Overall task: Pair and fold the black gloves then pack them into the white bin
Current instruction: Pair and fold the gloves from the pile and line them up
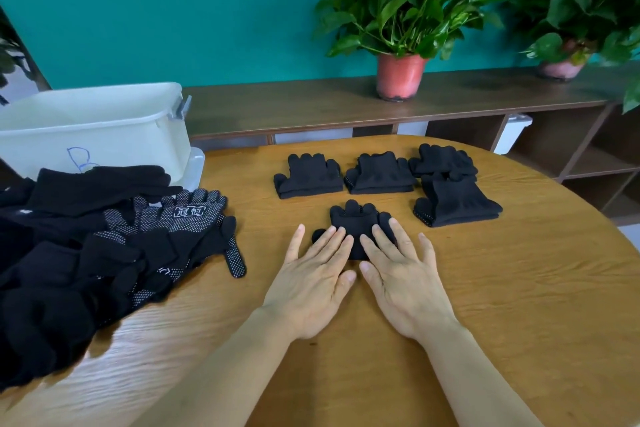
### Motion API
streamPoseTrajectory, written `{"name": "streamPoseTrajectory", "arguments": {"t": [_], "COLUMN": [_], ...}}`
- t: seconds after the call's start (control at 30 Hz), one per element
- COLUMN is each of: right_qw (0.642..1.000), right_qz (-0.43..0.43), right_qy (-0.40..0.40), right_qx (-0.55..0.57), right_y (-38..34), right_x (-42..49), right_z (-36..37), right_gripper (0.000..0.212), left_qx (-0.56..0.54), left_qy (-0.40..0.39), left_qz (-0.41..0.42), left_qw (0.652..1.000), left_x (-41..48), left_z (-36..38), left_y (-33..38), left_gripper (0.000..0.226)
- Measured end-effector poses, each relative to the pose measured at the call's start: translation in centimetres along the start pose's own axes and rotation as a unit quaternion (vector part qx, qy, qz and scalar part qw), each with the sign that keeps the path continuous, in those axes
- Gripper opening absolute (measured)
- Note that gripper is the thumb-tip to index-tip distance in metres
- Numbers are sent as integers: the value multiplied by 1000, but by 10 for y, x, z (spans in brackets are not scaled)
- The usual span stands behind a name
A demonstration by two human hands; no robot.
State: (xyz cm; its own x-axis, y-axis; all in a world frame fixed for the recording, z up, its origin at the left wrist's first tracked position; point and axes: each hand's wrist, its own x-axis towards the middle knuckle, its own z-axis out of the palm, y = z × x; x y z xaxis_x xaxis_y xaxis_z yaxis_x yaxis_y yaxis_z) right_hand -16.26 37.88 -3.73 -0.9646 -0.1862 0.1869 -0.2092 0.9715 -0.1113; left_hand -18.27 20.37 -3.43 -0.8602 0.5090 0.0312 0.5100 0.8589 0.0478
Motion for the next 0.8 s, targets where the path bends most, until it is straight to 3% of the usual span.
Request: {"name": "streamPoseTrajectory", "arguments": {"t": [0.2,0.4,0.6,0.8], "right_qw": [998,990,970,940], "right_qz": [-8,-27,-136,-230], "right_qy": [61,129,201,250], "right_qx": [-30,-56,-25,-30], "right_y": [2,-18,-85,-154], "right_x": [-5,-19,-17,31], "right_z": [5,6,6,-6], "right_gripper": [59,56,51,37], "left_qx": [-46,-38,4,59], "left_qy": [142,198,249,292], "left_qz": [-19,-20,-52,-76], "left_qw": [989,979,967,951], "left_x": [-31,-109,-167,-166], "left_z": [2,3,-10,-33], "left_y": [-5,-45,-92,-144], "left_gripper": [61,50,46,43]}}
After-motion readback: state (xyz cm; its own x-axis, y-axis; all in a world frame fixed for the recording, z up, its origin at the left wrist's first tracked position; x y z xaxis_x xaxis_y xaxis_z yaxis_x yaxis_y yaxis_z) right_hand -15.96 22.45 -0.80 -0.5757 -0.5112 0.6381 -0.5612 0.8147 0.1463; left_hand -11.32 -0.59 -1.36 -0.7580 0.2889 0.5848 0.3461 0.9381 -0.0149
